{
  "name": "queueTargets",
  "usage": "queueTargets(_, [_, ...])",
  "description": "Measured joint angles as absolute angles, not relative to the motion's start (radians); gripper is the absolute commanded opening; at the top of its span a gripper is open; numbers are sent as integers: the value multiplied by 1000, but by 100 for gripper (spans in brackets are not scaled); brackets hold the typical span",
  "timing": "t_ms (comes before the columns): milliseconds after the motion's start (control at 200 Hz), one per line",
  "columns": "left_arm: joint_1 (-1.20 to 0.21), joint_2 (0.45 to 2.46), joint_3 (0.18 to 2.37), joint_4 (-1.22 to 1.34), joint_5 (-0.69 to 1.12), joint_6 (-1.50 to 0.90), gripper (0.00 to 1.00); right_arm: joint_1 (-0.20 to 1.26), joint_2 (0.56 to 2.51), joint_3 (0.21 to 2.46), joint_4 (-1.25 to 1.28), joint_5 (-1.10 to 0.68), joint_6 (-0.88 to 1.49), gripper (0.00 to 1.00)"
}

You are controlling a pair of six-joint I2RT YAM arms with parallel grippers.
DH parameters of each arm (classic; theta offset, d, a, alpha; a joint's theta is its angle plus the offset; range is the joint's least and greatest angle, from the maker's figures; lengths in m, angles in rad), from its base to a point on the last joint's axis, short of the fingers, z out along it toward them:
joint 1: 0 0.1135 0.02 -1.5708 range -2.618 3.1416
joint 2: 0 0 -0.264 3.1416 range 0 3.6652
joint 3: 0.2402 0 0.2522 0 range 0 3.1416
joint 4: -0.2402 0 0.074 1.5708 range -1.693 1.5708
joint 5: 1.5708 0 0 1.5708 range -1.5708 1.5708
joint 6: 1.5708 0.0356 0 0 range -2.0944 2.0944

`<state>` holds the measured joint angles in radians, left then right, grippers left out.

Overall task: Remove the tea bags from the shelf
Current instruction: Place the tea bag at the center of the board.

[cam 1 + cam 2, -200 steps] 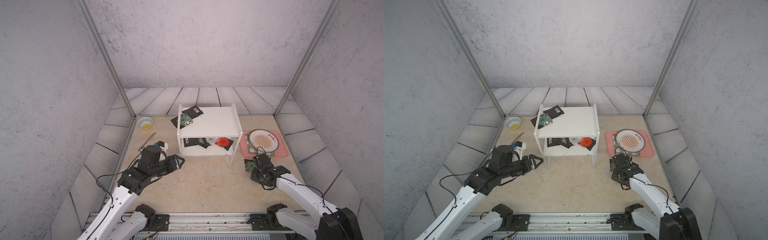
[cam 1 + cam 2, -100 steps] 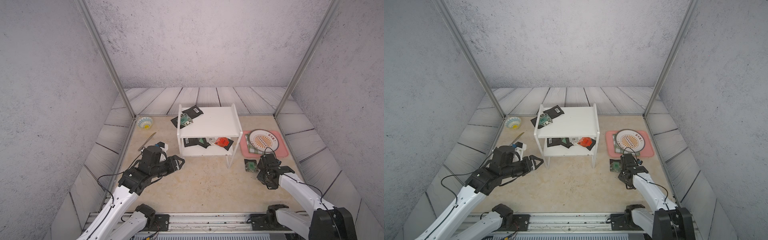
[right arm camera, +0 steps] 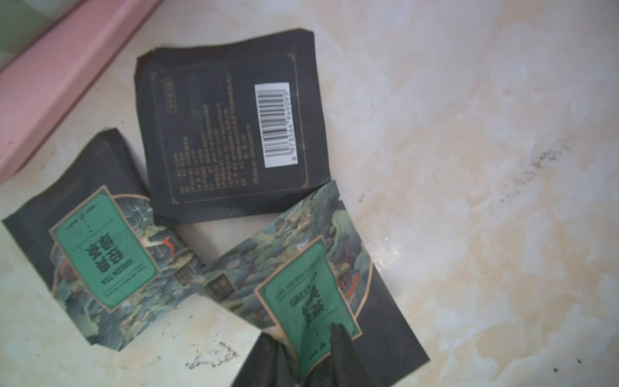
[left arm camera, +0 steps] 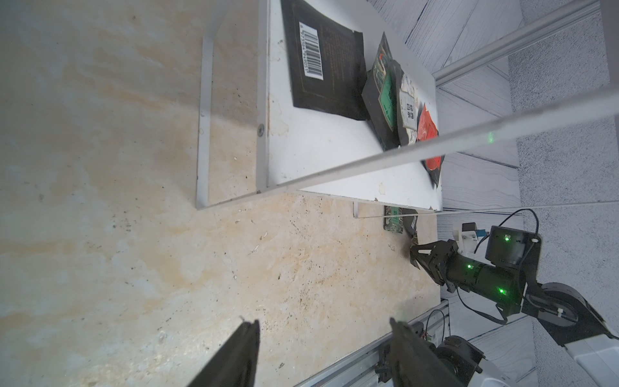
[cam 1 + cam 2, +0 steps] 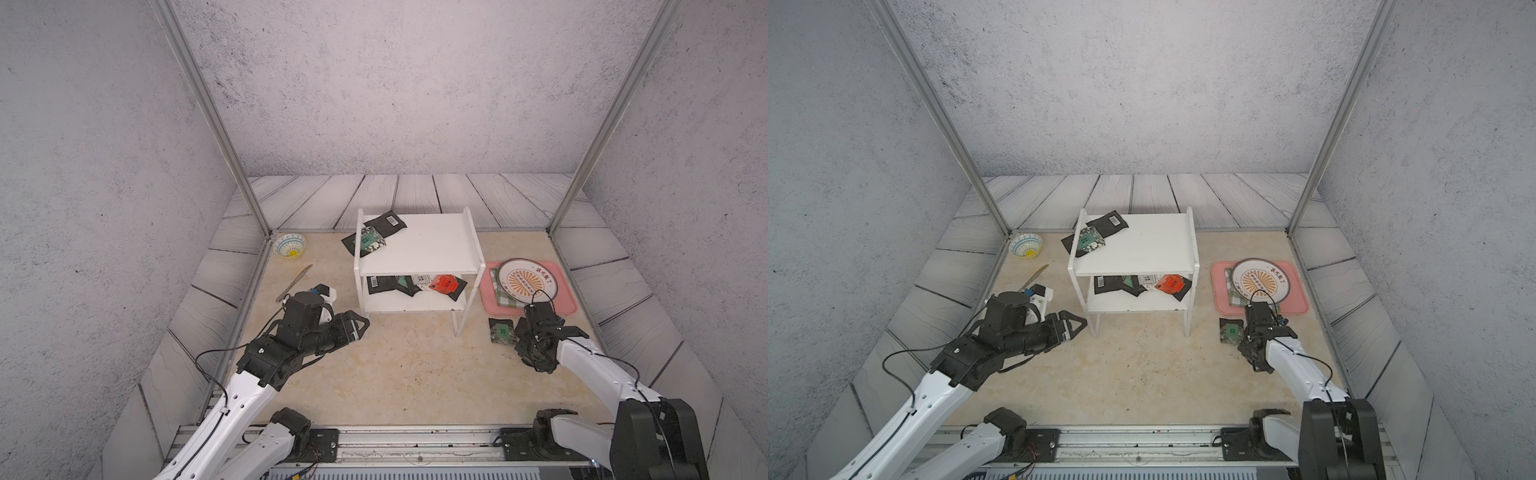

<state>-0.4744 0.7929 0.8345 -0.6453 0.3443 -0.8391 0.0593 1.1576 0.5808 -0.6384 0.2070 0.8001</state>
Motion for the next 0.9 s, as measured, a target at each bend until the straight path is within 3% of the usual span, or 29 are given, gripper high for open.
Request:
queueTargets(220, [-474, 793, 834, -645, 344, -839, 66, 57, 1159, 657, -669, 176, 777, 47])
queueTargets(641, [-474, 793, 834, -639, 344, -839, 66, 57, 1145, 694, -748, 157, 755, 48])
queueTargets(901, [-474, 791, 841, -640, 344, -839, 66, 57, 1014, 779, -813, 95, 684, 50])
